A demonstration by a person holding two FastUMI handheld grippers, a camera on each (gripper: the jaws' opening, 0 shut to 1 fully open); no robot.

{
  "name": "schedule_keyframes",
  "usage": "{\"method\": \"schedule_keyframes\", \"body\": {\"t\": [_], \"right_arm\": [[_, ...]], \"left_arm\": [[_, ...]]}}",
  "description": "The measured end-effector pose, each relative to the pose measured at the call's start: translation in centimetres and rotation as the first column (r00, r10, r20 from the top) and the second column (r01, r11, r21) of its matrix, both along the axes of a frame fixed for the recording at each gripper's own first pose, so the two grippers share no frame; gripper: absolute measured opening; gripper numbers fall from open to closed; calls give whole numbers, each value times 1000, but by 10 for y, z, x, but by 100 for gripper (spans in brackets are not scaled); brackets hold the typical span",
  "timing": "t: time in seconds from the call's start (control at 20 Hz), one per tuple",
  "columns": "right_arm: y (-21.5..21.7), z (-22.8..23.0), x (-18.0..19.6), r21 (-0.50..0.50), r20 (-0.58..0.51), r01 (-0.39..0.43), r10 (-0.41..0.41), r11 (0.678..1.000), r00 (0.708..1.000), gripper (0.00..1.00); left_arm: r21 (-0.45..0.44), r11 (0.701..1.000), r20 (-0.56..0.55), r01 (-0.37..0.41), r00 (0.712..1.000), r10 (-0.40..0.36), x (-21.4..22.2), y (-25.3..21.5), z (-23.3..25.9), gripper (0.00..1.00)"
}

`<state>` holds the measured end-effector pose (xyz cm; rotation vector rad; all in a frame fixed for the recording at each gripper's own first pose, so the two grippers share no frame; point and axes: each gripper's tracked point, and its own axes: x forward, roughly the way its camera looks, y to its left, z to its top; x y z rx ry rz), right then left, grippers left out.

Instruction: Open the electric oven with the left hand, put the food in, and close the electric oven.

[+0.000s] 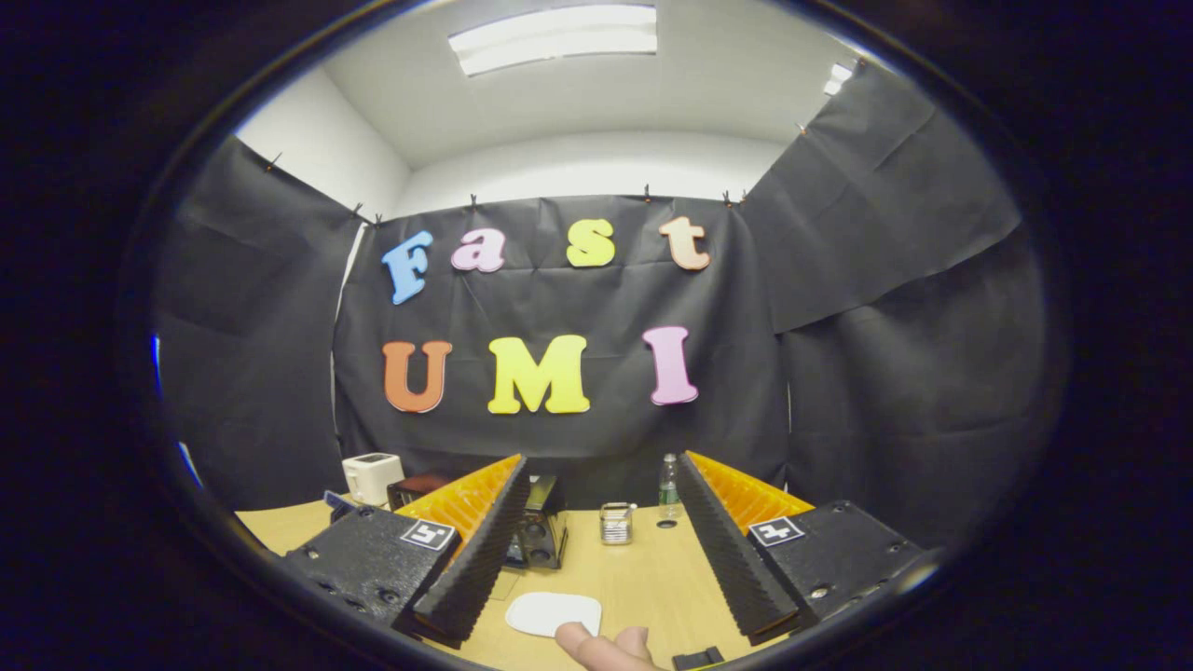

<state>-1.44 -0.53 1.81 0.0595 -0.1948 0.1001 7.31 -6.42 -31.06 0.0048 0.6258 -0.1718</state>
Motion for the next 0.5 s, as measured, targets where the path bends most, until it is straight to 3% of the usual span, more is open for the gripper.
{"method": "schedule_keyframes", "body": {"t": [0.5], "right_arm": [[-5,-28,6,28,-36,-7,8,1000,999,95]], "left_arm": [[55,996,-138,-67,988,74,22,13,-40,93]]}}
